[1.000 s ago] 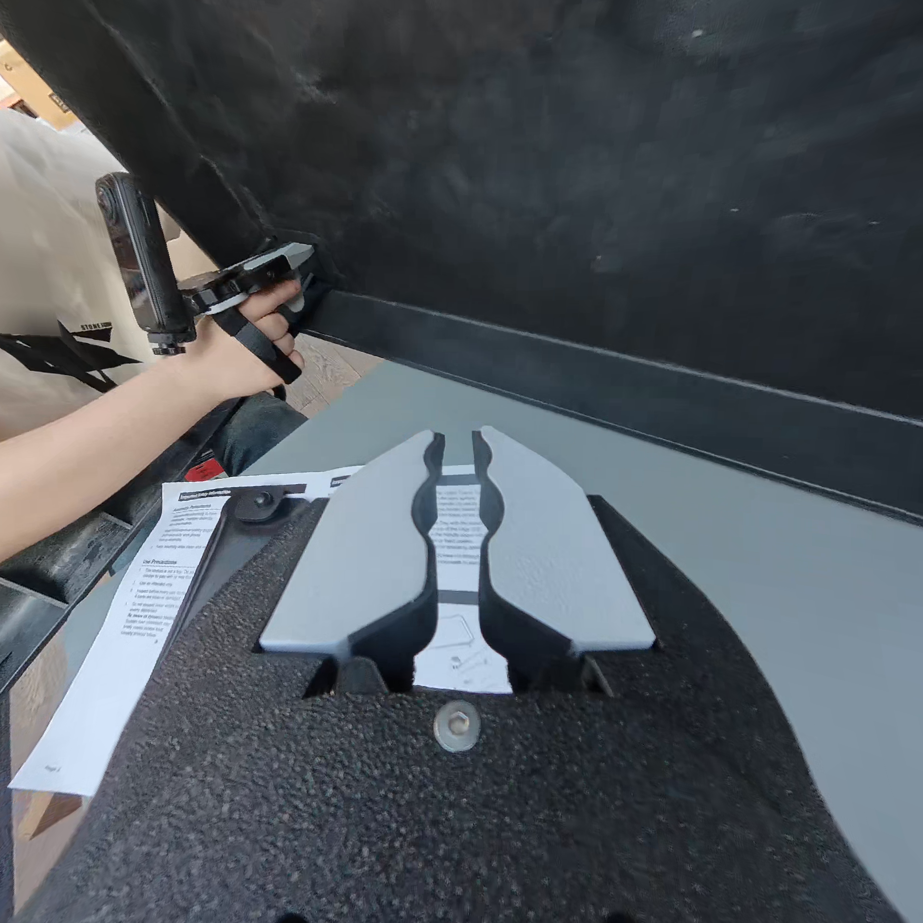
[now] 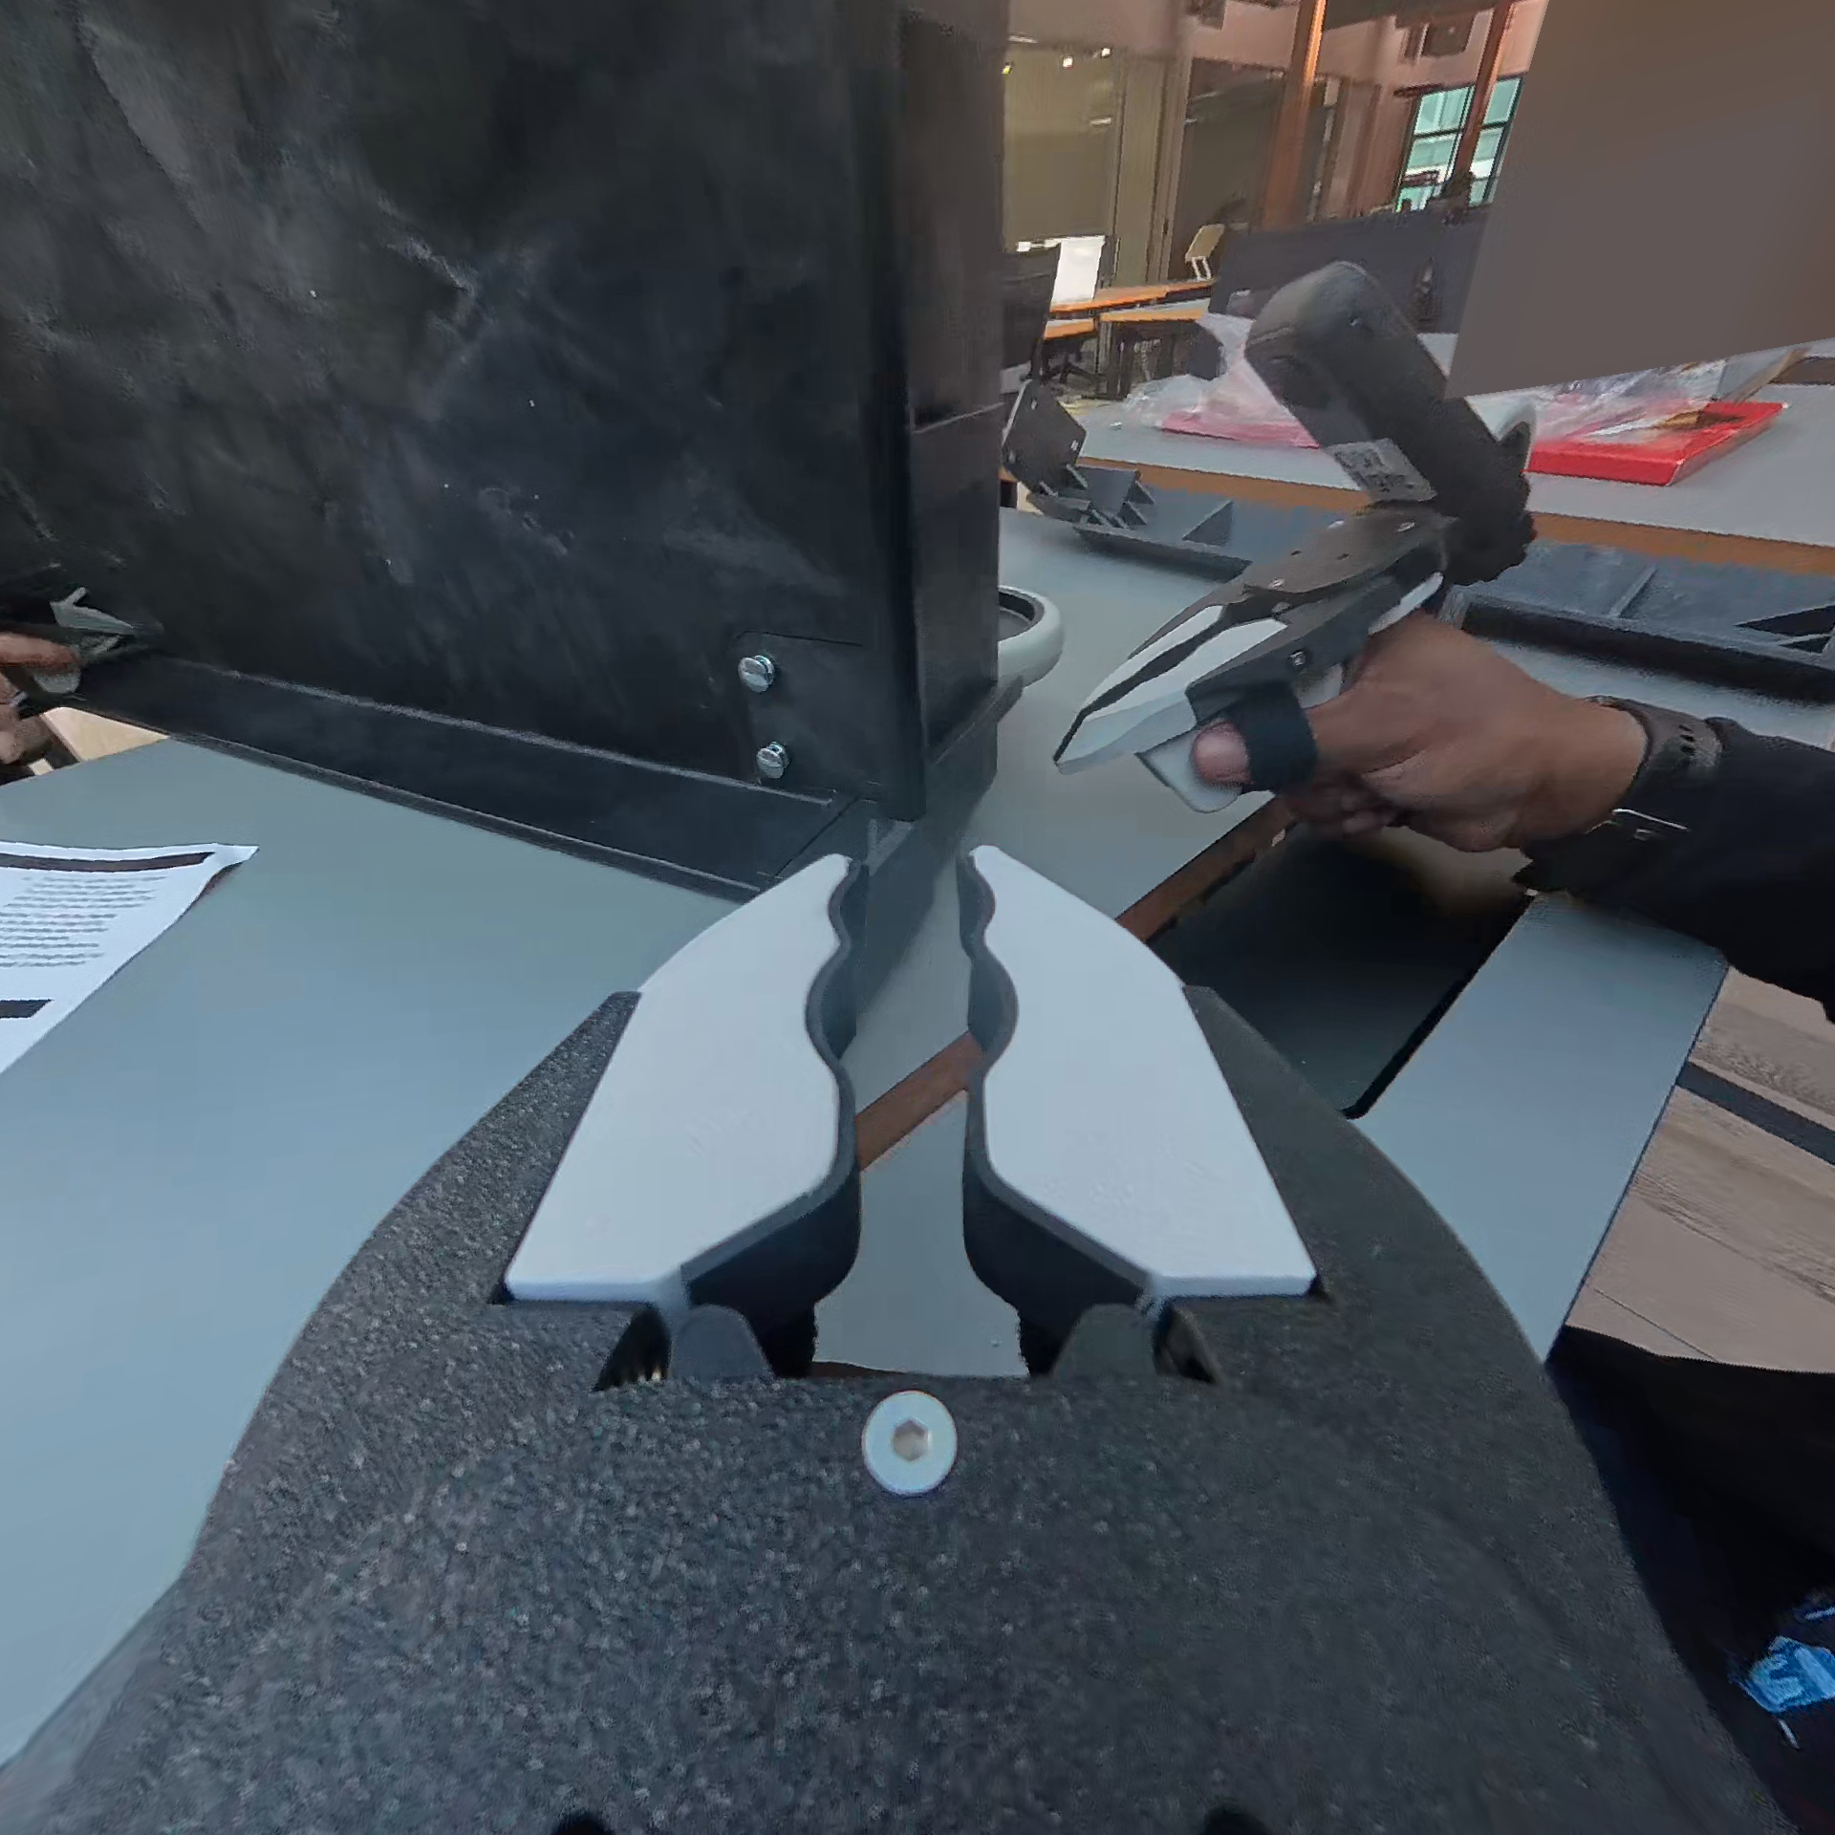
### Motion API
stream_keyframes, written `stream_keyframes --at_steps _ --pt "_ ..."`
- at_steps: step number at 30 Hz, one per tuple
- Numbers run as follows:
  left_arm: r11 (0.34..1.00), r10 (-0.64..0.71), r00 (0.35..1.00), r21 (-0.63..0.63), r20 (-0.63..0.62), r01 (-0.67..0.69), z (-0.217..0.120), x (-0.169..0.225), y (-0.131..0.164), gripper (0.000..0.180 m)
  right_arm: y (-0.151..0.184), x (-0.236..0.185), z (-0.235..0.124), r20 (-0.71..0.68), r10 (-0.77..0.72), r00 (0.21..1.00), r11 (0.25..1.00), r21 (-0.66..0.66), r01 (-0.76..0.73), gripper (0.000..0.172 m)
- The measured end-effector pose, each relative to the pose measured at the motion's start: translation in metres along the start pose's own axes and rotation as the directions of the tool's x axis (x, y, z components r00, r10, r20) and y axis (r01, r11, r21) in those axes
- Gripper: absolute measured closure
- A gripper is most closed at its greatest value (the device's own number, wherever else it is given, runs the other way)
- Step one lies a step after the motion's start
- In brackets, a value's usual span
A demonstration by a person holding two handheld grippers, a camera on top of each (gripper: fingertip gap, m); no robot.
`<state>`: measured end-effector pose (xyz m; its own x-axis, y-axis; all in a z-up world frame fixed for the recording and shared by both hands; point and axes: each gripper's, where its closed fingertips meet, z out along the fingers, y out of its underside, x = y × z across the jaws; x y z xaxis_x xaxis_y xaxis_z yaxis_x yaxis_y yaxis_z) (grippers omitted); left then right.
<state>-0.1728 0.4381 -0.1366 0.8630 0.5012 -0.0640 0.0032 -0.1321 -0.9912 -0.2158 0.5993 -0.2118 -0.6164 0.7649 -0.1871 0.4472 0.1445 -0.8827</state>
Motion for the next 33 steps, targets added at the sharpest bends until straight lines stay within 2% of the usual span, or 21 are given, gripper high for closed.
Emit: stream_keyframes --at_steps 6,9,14,19,22,26,29,33 --pt "1.000 0.022 0.999 -0.015 0.044 -0.021 0.006 0.021 0.043 0.163 0.006 -0.002 0.005 0.053 0.011 0.999 1.000 -0.008 -0.010 0.172" --pt "0.998 0.047 0.997 -0.032 0.067 -0.045 0.009 0.020 0.045 0.164 0.006 -0.005 0.005 0.044 -0.015 0.999 1.000 -0.008 0.015 0.172" --pt "0.991 0.041 0.999 -0.131 0.032 -0.037 0.019 0.023 0.057 0.163 0.000 -0.009 0.002 0.041 -0.051 0.998 0.999 0.011 0.051 0.172" --pt "0.994 0.000 1.000 -0.110 0.018 0.002 0.018 0.022 0.055 0.163 -0.011 -0.015 -0.010 0.041 -0.044 0.998 0.998 0.038 0.042 0.172" --pt "0.997 -0.031 0.999 -0.075 0.010 0.031 0.015 0.020 0.050 0.163 -0.017 -0.036 -0.018 0.073 -0.076 0.994 0.997 0.027 0.074 0.172" --pt "0.999 -0.050 0.999 -0.001 0.012 0.050 0.008 0.018 0.042 0.163 -0.020 -0.084 -0.018 0.180 -0.098 0.979 0.995 0.039 0.093 0.172" --pt "0.997 -0.051 0.998 0.065 0.023 0.050 0.003 0.016 0.034 0.163 -0.014 -0.130 -0.004 0.292 -0.088 0.952 0.996 0.051 0.077 0.172" --pt "0.987 -0.053 0.998 0.153 0.016 0.050 -0.006 0.016 0.024 0.163 0.001 -0.167 0.024 0.322 -0.100 0.942 0.995 0.046 0.091 0.172"
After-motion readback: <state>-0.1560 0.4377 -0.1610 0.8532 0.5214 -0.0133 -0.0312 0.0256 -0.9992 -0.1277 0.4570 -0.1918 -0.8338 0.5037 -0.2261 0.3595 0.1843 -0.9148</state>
